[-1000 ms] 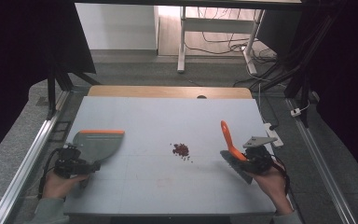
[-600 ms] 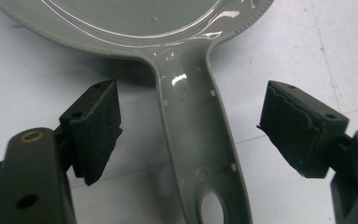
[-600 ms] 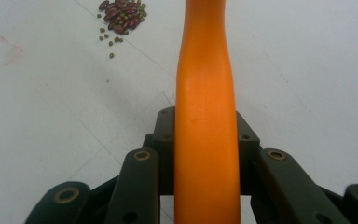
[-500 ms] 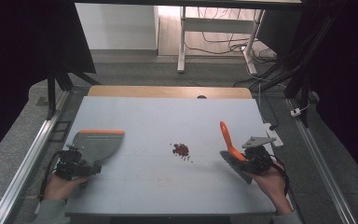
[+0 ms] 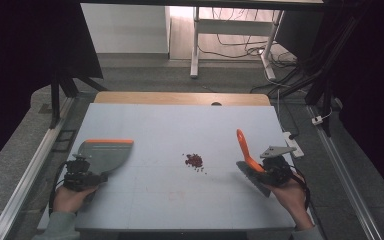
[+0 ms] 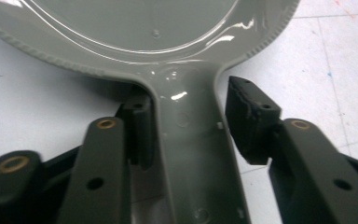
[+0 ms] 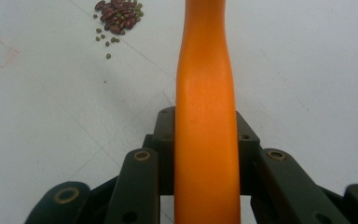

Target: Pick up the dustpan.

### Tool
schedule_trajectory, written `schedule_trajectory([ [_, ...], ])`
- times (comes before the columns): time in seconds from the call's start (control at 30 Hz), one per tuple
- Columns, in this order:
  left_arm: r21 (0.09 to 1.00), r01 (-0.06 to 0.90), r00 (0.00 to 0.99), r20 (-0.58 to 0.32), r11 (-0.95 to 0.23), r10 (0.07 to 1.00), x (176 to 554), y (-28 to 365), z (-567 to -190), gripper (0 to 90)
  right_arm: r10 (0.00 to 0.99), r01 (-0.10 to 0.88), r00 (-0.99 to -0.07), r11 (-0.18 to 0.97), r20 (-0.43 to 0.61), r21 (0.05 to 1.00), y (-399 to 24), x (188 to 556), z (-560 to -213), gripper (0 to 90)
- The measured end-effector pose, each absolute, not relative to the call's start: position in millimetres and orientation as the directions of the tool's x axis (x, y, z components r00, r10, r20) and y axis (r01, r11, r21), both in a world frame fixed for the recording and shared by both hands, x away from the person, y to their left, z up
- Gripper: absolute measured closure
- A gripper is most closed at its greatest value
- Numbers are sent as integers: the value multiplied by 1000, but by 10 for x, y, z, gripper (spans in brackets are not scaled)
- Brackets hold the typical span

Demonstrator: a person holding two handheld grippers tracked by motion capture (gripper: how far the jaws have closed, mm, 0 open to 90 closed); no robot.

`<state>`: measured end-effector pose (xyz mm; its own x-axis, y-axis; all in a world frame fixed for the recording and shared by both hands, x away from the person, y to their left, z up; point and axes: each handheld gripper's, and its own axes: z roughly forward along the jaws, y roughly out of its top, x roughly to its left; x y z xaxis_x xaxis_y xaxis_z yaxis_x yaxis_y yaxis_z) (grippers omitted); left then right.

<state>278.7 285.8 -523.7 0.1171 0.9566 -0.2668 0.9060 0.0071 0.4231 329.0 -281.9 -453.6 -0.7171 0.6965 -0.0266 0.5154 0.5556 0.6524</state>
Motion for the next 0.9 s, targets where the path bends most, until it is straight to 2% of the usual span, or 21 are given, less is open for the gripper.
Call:
schedule_trajectory([
  [0.27,439,898,103,-278,31,955,2773,2909,-5254,608,701,522,-713,551,-22,651,-2819,3291,-4541,709],
  [0.9,517,856,176,-289,-2,941,2714,3006,-5225,615,710,524,-704,540,-21,659,-2837,3292,-4530,708],
])
